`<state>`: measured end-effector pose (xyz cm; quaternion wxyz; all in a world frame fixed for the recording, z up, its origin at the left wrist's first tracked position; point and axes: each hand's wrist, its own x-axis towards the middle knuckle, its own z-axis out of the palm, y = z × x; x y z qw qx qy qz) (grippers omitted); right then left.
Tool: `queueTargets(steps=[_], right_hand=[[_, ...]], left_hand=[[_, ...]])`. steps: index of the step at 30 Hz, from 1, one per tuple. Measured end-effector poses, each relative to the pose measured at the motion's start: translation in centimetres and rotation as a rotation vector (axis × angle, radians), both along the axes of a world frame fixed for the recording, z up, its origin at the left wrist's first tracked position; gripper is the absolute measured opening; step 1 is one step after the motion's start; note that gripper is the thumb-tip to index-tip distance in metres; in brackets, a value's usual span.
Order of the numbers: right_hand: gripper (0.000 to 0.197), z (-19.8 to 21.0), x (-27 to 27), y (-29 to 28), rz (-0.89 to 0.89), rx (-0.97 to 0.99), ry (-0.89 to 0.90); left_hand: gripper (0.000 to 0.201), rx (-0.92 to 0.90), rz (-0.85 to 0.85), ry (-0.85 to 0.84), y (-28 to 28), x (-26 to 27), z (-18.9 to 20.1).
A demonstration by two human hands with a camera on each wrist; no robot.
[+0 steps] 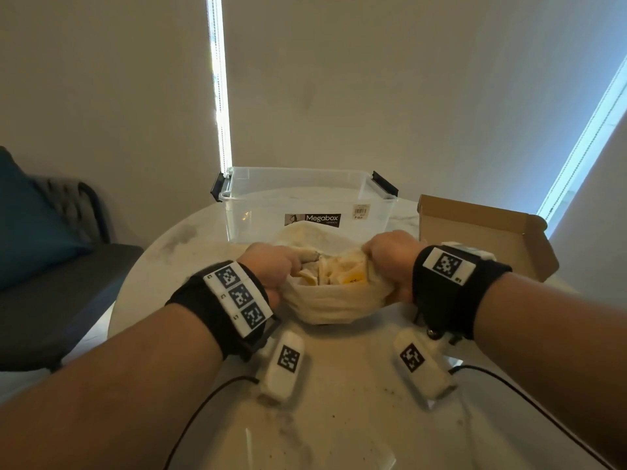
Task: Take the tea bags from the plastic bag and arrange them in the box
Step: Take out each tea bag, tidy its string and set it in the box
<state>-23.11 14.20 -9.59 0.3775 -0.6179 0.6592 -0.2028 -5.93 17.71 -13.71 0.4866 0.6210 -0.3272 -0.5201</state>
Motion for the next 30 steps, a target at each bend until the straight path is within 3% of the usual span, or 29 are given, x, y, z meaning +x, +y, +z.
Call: queueTargets(steps=[3,6,8,11,13,18,21,24,25,27,28,30], right_hand=[[0.036,1.7,-0.3,0.2,0.106,-0.087,0.196],[0.031,2.9,-0.8,0.5,0.14,-0.325,0.255],[0.025,3.3,-0.7,1.9,0.26,-0.421,0.313],[0.043,2.6,0.1,3.8,0.578,-0.335,0.628],[0.06,1.6,0.6,4.0,0.657,-0.238,0.788],[0.053,0.6,1.1,3.6,0.721,-0.278,0.934],[0.04,1.0,0.9,2.9,0.691,-0.261,0.878],[0.031,1.4,-0.1,1.9,0.603,-0.215,0.694],[0.026,1.6,-0.5,1.6,0.566,-0.189,0.606],[0.017,2.1,-1.5,1.2,0.492,-0.151,0.426],[0.013,2.4,-1.9,1.1,0.458,-0.146,0.351],[0.01,3.0,-2.5,1.1,0.388,-0.138,0.207]], left_hand=[[0.035,-0.008,0.06,-0.283,0.4,-0.1,0.0],[0.039,-0.026,0.028,-0.381,0.8,-0.2,0.0],[0.038,-0.03,0.0,-0.41,0.8,-0.4,0.0],[0.036,-0.025,-0.002,-0.437,0.9,-0.7,0.1],[0.035,-0.026,-0.019,-0.451,0.9,-0.9,0.2],[0.038,-0.002,-0.032,-0.461,0.7,-1.2,0.3],[0.037,0.008,-0.042,-0.495,0.6,-1.5,0.5],[0.028,0.032,-0.057,-0.533,0.8,-2.0,1.3],[0.039,0.058,-0.06,-0.517,0.8,-2.0,1.5],[0.081,0.095,-0.055,-0.48,0.8,-2.0,2.0],[0.093,0.052,-0.032,-0.51,0.8,-1.8,2.4],[0.095,-0.1,-0.012,-0.702,1.2,-1.5,3.5]])
